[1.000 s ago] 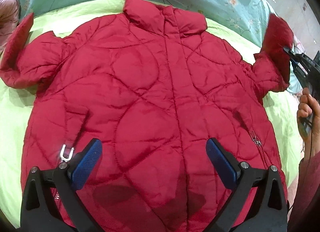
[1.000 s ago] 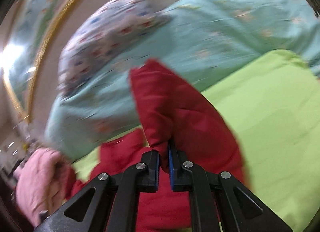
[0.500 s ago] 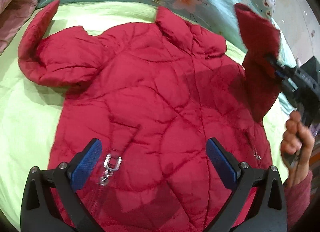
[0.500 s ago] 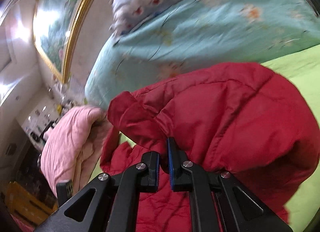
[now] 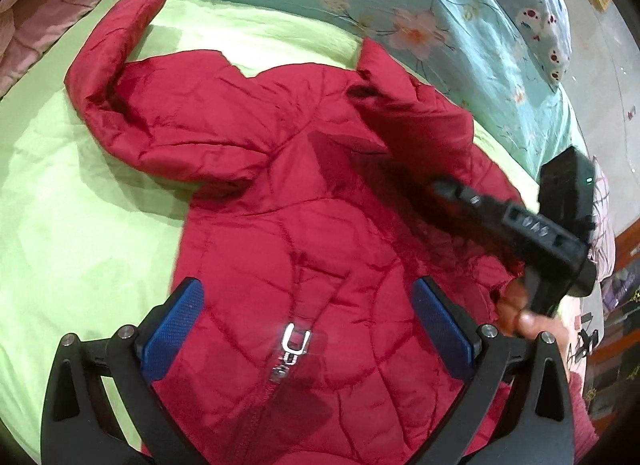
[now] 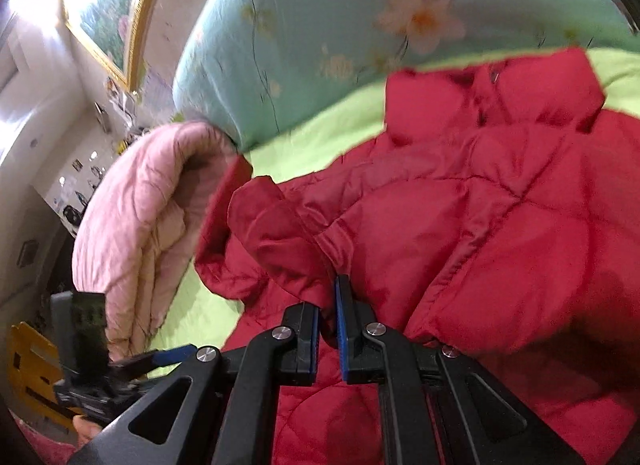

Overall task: Fold large clothes
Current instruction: 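Lift the sleeve with the right tool, fold it across the body, release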

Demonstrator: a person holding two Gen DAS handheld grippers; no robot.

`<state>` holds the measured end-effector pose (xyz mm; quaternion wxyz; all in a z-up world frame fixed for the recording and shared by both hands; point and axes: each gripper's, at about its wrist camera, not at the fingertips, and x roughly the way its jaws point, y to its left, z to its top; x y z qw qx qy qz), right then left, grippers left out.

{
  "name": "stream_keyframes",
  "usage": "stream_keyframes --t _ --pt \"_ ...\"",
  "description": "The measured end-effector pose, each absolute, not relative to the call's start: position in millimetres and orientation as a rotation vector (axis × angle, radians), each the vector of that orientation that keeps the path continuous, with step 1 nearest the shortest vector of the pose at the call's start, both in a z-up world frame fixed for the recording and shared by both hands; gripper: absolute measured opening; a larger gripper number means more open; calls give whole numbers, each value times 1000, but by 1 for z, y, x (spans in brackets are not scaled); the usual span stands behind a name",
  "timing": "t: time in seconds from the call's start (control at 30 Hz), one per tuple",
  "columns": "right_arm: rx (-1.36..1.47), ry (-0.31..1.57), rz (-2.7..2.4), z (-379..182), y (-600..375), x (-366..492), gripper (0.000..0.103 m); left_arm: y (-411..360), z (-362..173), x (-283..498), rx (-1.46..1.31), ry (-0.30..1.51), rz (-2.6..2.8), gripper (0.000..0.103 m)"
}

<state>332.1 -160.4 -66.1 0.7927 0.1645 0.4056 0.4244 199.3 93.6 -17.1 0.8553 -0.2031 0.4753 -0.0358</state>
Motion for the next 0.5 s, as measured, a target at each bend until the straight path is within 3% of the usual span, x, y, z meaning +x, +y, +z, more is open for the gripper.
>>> stream_keyframes --t 0.1,0.5 --pt "334 909 912 -77 -147 334 13 99 -19 200 -429 1000 -74 103" --pt "231 952 855 -88 -129 325 15 105 -27 237 -563 1040 -148 103"
